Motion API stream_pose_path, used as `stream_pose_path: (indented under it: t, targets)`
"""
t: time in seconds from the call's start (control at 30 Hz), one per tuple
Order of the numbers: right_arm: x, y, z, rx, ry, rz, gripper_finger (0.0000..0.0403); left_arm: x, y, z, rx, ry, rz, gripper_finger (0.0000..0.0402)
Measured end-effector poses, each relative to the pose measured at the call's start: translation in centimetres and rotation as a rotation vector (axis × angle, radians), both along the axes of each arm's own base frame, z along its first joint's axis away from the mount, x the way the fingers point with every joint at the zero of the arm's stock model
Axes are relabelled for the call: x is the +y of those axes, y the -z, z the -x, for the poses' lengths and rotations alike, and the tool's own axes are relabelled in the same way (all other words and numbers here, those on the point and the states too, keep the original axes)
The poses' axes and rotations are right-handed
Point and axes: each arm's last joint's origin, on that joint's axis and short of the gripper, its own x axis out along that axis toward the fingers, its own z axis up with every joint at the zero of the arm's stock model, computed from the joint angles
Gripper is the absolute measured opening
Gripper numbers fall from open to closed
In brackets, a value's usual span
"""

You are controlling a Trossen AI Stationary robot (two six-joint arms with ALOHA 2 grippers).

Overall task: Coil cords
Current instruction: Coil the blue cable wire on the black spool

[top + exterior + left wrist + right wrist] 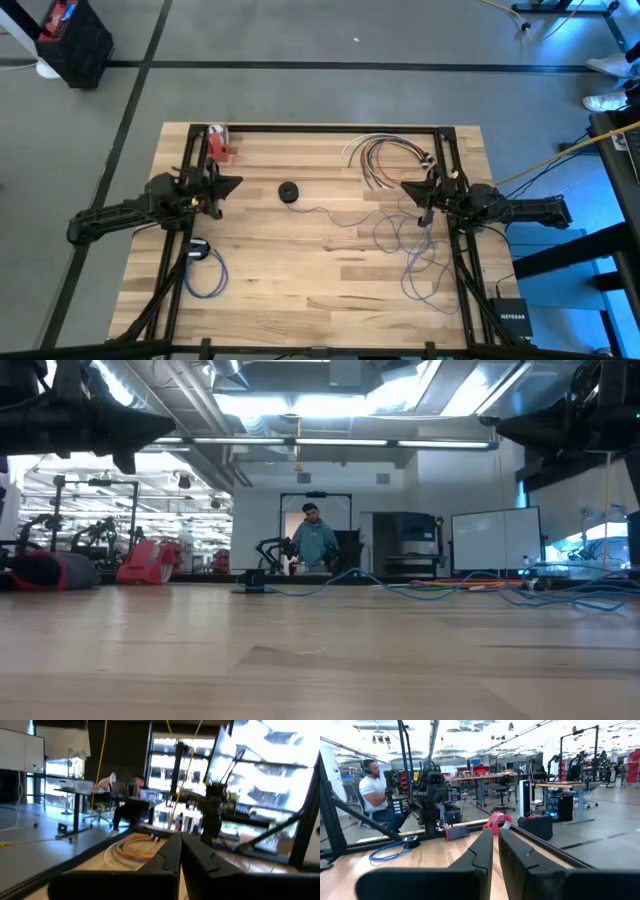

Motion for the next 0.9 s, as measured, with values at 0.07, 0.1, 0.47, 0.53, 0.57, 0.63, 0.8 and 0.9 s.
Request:
stream_pose_path:
  t: [0.07,0.1,0.47,0.53,0.57,0.63,0.8,0.9]
  targets:
    - [0.0,-0.1,-0.2,-0.001,0.000,0.000,0.0035,0.0,-0.3,0.1,-0.027,-0.003,-0.016,0.0004]
    - [0.0,-0.1,-0.4,0.005,-0.001,0.000,0.0035,0.0,-0.4,0.1,-0.036,-0.005,-0.031,0.0004]
    - [0.0,-2.4,-4.0,0.247,0.066,0.113,0.0108,-0.1,-1.5,0.4,-0.141,-0.015,-0.089,0.0004]
    - [0.0,-3.1,-5.1,0.299,0.079,0.159,0.0126,-0.1,-1.4,0.4,-0.135,-0.014,-0.085,0.0004]
    - [0.0,-3.4,-5.7,0.323,0.079,0.183,0.0133,-0.1,-1.4,0.4,-0.135,-0.013,-0.083,0.0004]
    - [0.1,-3.8,-6.9,0.380,0.077,0.237,0.0143,-0.1,-1.4,0.4,-0.141,-0.008,-0.067,0.0004]
    - [0.2,-4.3,-10.6,0.535,0.050,0.424,0.0147,-0.1,-1.3,0.4,-0.149,0.013,0.001,0.0004]
    - [0.4,-4.1,-13.3,0.630,0.029,0.538,0.0144,-0.1,-1.2,0.3,-0.135,0.012,0.004,0.0004]
